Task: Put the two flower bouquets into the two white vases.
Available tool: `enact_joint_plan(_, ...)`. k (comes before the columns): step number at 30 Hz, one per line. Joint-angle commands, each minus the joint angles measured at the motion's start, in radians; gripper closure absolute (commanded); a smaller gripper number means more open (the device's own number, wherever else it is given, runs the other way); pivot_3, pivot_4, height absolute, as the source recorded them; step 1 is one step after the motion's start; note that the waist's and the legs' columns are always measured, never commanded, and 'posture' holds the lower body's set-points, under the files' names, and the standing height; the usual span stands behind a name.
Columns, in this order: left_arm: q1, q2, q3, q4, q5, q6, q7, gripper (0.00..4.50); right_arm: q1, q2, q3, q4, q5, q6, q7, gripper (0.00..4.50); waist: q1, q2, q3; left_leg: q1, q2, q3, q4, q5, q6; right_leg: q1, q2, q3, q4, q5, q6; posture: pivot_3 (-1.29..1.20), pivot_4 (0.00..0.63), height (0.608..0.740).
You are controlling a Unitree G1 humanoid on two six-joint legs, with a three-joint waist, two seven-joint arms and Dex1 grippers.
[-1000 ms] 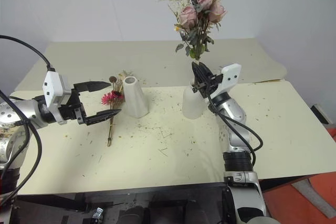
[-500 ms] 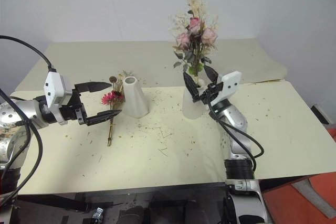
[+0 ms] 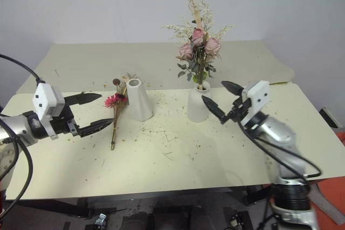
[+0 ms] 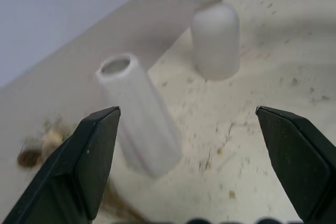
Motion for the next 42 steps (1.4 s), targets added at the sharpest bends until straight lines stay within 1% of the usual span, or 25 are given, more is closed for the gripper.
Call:
enact_joint_plan(1,0.003,0.007,0.009,-0.124,0.061,0.162,0.198,0.00,0.003,-0.104,-0.012,-0.096,0.022,0.112,0.052,0.04,0.002,0.000,0.000,0.000,0.000,0.000,0.000,0.000,0.000,0.000,0.000,0.000,0.000,-0.001,0.001,0.00,0.150,0.740)
enact_joint_plan(2,0.003,0.003,0.002,-0.154,0.080,0.202,0.247,0.00,0.005,-0.125,-0.019,-0.112,0.036,0.130,0.066,0.04,0.003,0.000,0.000,0.000,0.000,0.000,0.000,0.000,0.000,0.000,0.000,0.000,0.000,-0.001,0.001,0.00,0.150,0.740)
enact_joint_plan(3,-0.004,0.026,-0.033,-0.188,0.110,0.264,0.286,0.00,-0.004,-0.162,-0.027,-0.134,0.090,0.200,0.096,0.04,0.003,0.000,0.000,0.000,0.000,0.000,0.000,0.000,0.000,0.000,0.000,0.000,0.000,-0.001,0.001,0.00,0.150,0.740)
enact_joint_plan(5,-0.036,0.053,-0.100,-0.211,0.103,0.403,0.314,0.00,-0.030,-0.230,-0.017,-0.171,0.152,0.317,0.142,0.04,0.003,-0.001,0.000,-0.001,0.000,0.000,0.000,0.000,0.000,0.000,0.000,0.000,-0.001,-0.001,0.001,0.00,0.150,0.740)
enact_joint_plan(6,-0.080,0.052,-0.144,-0.193,0.091,0.503,0.333,0.00,-0.045,-0.263,0.000,-0.187,0.163,0.361,0.159,0.04,0.003,-0.001,0.000,-0.001,0.000,0.000,0.000,0.000,0.000,0.000,0.000,0.001,-0.001,0.000,0.001,0.00,0.150,0.740)
enact_joint_plan(7,-0.133,0.031,-0.176,-0.157,0.075,0.591,0.350,0.00,-0.056,-0.283,0.014,-0.200,0.164,0.385,0.165,0.04,0.006,-0.001,0.000,-0.001,0.000,0.000,0.000,0.000,0.000,0.000,0.000,0.001,-0.001,0.000,0.001,0.00,0.150,0.740)
enact_joint_plan(8,-0.194,-0.011,-0.198,-0.110,0.076,0.669,0.386,0.00,-0.068,-0.298,0.025,-0.210,0.170,0.407,0.172,0.04,0.006,-0.002,0.000,-0.001,-0.001,0.000,0.000,0.000,0.000,0.000,0.000,0.000,0.000,-0.001,0.002,0.00,0.150,0.740)
enact_joint_plan(9,-0.241,-0.045,-0.214,-0.074,0.081,0.719,0.413,0.00,-0.076,-0.308,0.032,-0.218,0.171,0.420,0.177,0.04,0.009,-0.002,0.000,-0.001,0.000,-0.001,0.000,0.000,0.000,0.000,0.001,0.000,-0.001,-0.001,0.002,0.00,0.150,0.740)
enact_joint_plan(11,-0.351,-0.133,-0.228,0.033,0.102,0.840,0.469,0.00,-0.088,-0.318,0.042,-0.225,0.167,0.431,0.184,0.04,0.015,-0.004,0.000,0.000,0.000,-0.002,0.000,0.000,0.000,0.001,0.002,0.000,-0.001,-0.001,0.003,0.00,0.150,0.740)
enact_joint_plan(13,-0.429,-0.205,-0.227,0.137,0.121,0.913,0.511,0.00,-0.097,-0.320,0.048,-0.229,0.163,0.443,0.179,0.04,0.019,-0.004,0.000,-0.001,0.000,-0.002,0.001,0.000,0.000,0.001,0.003,0.000,-0.001,-0.001,0.003,0.00,0.150,0.740)
enact_joint_plan(15,-0.473,-0.248,-0.215,0.204,0.120,0.950,0.521,0.00,-0.107,-0.321,0.052,-0.232,0.160,0.458,0.169,0.04,0.019,-0.004,0.000,-0.002,0.000,-0.002,0.001,0.000,0.000,-0.001,0.003,0.000,-0.001,0.000,0.001,0.00,0.150,0.740)
enact_joint_plan(16,-0.491,-0.268,-0.205,0.234,0.120,0.962,0.525,0.00,-0.108,-0.322,0.052,-0.237,0.159,0.463,0.165,0.04,0.017,-0.004,0.000,-0.003,0.000,-0.002,0.001,0.000,0.000,-0.001,0.003,0.000,-0.001,0.003,-0.004,0.00,0.150,0.740)
enact_joint_plan(17,-0.505,-0.280,-0.204,0.263,0.121,0.969,0.527,0.00,-0.109,-0.324,0.051,-0.242,0.158,0.469,0.162,0.04,0.017,-0.004,0.000,-0.003,0.000,-0.002,0.001,0.000,0.000,-0.002,0.003,0.001,-0.001,0.003,-0.004,0.00,0.150,0.740)
enact_joint_plan(24,-0.579,-0.334,-0.221,0.466,0.167,0.917,0.559,0.00,-0.084,-0.332,0.021,-0.298,0.171,0.503,0.140,0.04,0.027,-0.005,0.000,-0.003,0.000,-0.002,0.001,0.000,0.000,-0.002,0.002,0.000,-0.001,0.003,-0.005,0.00,0.150,0.740)
enact_joint_plan(27,-0.611,-0.347,-0.238,0.530,0.190,0.882,0.568,0.62,-0.065,-0.333,0.009,-0.313,0.167,0.511,0.130,0.00,0.029,-0.004,0.000,-0.003,0.000,-0.002,0.001,0.000,0.000,-0.001,0.002,0.000,-0.001,0.003,-0.005,0.00,0.150,0.740)
enact_joint_plan(38,-0.690,-0.373,-0.237,0.728,0.226,0.751,0.548,4.30,-0.014,-0.327,0.011,-0.329,0.148,0.504,0.104,0.00,0.029,-0.005,0.000,-0.003,-0.001,-0.002,0.001,0.000,0.000,-0.002,0.001,0.000,-0.001,0.003,-0.005,0.00,0.150,0.740)
enact_joint_plan(39,-0.690,-0.370,-0.244,0.729,0.231,0.742,0.547,4.48,-0.012,-0.327,0.013,-0.329,0.145,0.502,0.104,0.00,0.028,-0.005,0.000,-0.003,-0.001,-0.002,0.001,0.000,0.000,-0.002,0.001,0.000,-0.001,0.003,-0.005,0.00,0.150,0.740)
enact_joint_plan(42,-0.655,-0.378,-0.223,0.665,0.261,0.640,0.593,4.48,-0.008,-0.328,0.012,-0.328,0.136,0.497,0.102,0.00,0.028,-0.005,0.000,-0.004,-0.001,-0.002,0.001,0.000,0.000,-0.002,0.001,0.000,-0.001,0.003,-0.005,0.00,0.150,0.740)
